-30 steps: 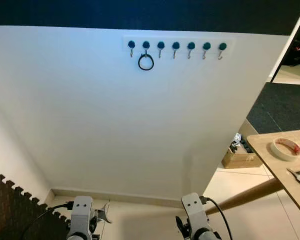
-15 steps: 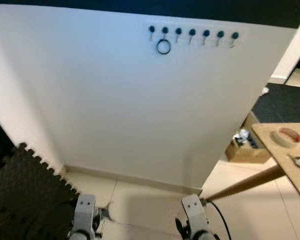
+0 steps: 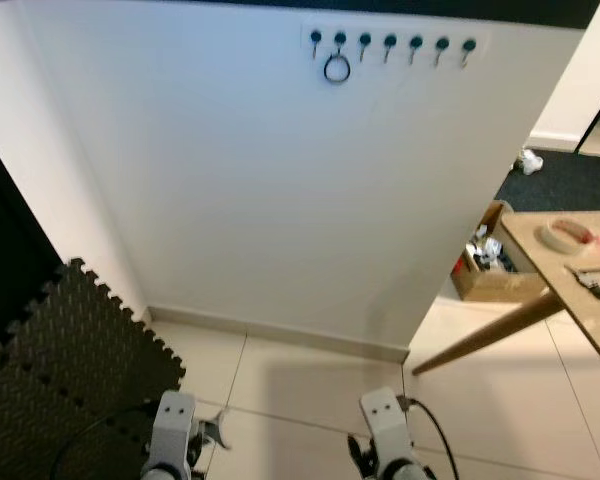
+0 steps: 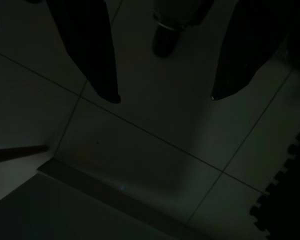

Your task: Hang keys on a hook

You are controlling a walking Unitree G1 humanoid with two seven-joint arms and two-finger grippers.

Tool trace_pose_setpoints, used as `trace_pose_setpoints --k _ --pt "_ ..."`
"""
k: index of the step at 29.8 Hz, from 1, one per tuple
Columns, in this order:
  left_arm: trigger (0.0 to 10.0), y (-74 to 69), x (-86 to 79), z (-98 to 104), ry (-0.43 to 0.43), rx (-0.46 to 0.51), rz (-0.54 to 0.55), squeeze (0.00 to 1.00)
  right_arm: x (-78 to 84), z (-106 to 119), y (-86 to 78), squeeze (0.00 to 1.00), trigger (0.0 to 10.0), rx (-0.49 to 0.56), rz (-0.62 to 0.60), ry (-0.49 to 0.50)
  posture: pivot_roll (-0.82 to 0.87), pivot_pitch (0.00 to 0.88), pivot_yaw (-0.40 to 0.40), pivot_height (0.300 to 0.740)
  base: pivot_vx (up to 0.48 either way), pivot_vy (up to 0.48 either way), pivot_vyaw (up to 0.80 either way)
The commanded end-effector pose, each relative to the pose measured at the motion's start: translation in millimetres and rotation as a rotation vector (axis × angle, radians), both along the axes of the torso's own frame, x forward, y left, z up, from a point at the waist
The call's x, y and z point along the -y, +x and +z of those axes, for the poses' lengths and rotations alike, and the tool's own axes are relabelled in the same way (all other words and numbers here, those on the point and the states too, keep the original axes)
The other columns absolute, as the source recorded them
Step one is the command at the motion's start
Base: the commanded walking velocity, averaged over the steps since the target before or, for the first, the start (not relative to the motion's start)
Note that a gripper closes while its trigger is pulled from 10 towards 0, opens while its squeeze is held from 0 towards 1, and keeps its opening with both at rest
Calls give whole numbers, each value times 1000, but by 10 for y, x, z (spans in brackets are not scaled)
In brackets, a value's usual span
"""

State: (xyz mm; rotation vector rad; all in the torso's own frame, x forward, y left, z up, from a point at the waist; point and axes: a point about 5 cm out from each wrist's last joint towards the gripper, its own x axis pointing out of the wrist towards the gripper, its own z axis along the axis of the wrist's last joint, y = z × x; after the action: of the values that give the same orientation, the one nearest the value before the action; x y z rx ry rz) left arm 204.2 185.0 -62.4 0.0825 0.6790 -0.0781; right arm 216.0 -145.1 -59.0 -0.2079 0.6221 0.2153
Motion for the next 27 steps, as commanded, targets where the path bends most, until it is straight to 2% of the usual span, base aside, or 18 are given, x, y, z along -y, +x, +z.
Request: trace_pose_setpoints --k 1,17,22,24,27 --pt "10000 -3 12 -2 5 0 -18 0 49 -6 -9 0 10000 -3 -11 -11 32 75 13 740 0 0 0" --pt "10000 16 60 9 5 10 -56 0 53 -6 -6 0 10000 -5 -11 -15 32 73 13 740 0 0 0" --pt "10000 5 81 4 14 7 -90 0 48 -4 -2 0 10000 -5 -8 -16 33 71 12 740 0 -480 0" --pt "10000 -3 64 -6 9 -2 -56 0 46 -5 -1 0 10000 -6 -7 -17 33 68 12 740 0 0 0" --pt "10000 -4 60 -5 14 0 -62 0 44 -5 -1 0 10000 -7 -6 -19 33 66 12 740 0 0 0"
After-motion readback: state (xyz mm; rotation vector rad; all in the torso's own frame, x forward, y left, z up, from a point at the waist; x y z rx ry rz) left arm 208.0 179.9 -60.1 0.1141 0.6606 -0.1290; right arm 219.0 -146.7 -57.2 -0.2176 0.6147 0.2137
